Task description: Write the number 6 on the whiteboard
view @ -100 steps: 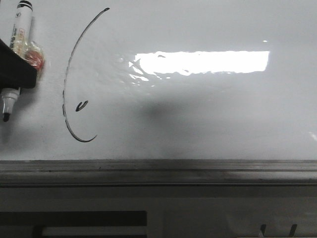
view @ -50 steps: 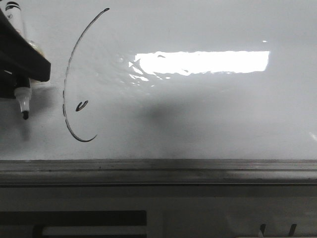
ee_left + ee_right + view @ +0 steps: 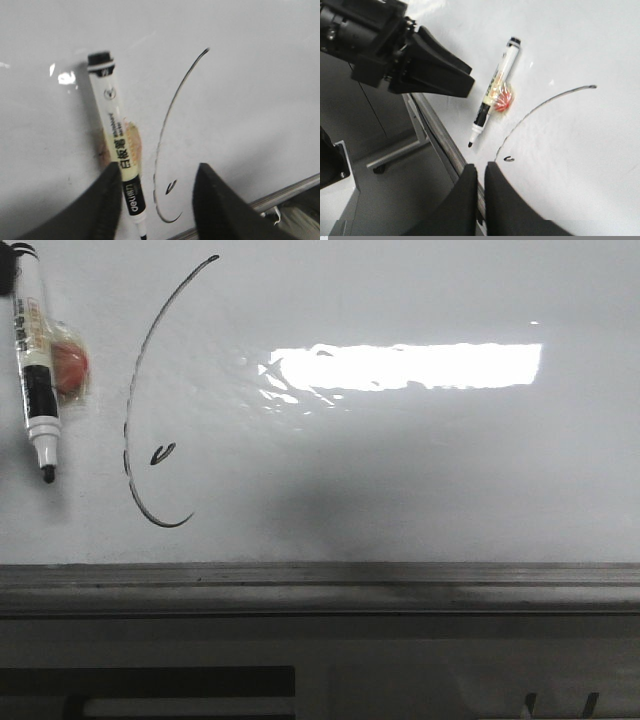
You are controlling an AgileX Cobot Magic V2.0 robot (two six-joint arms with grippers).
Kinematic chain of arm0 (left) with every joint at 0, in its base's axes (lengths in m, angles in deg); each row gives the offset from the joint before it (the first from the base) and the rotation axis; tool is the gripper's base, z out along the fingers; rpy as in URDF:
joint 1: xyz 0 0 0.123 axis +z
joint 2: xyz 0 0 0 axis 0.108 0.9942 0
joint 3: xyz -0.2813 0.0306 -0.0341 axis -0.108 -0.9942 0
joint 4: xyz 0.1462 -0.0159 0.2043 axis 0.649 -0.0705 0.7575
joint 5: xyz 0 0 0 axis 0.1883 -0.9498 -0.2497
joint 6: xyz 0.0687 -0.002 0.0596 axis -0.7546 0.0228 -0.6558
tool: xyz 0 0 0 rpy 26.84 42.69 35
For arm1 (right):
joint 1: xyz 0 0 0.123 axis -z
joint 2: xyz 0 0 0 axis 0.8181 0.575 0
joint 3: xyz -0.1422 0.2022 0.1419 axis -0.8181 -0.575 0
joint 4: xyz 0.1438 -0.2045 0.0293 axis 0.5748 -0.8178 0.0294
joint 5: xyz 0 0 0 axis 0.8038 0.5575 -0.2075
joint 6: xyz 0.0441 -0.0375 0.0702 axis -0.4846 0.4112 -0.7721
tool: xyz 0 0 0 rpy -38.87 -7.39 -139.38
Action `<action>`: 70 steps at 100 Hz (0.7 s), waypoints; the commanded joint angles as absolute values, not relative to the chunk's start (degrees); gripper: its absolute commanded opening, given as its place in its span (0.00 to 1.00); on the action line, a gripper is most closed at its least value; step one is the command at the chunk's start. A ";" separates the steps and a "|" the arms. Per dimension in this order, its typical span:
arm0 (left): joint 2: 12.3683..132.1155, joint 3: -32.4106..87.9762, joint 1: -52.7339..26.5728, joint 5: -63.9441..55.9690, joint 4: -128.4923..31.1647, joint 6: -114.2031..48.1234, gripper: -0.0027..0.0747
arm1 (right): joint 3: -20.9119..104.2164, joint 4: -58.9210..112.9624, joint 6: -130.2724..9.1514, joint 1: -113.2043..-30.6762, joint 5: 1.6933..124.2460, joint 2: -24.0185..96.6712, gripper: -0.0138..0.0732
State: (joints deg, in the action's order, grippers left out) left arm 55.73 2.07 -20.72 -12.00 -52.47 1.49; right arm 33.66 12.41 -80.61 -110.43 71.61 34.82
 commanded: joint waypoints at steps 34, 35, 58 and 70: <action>26.54 -4.55 -20.50 -5.90 -41.83 1.44 0.01 | 10.11 6.77 -80.55 -110.11 38.40 14.02 0.10; 26.11 -4.88 -20.50 -5.75 -41.83 1.44 0.01 | 9.11 6.77 -80.55 -110.11 37.69 13.68 0.10; 14.77 -14.89 -20.50 -5.06 -39.13 0.31 0.01 | -5.96 6.56 -80.30 -110.11 33.40 2.51 0.10; 12.78 -17.22 -20.50 -0.39 -39.13 0.21 0.01 | -11.23 6.56 -80.30 -110.11 33.29 -2.12 0.10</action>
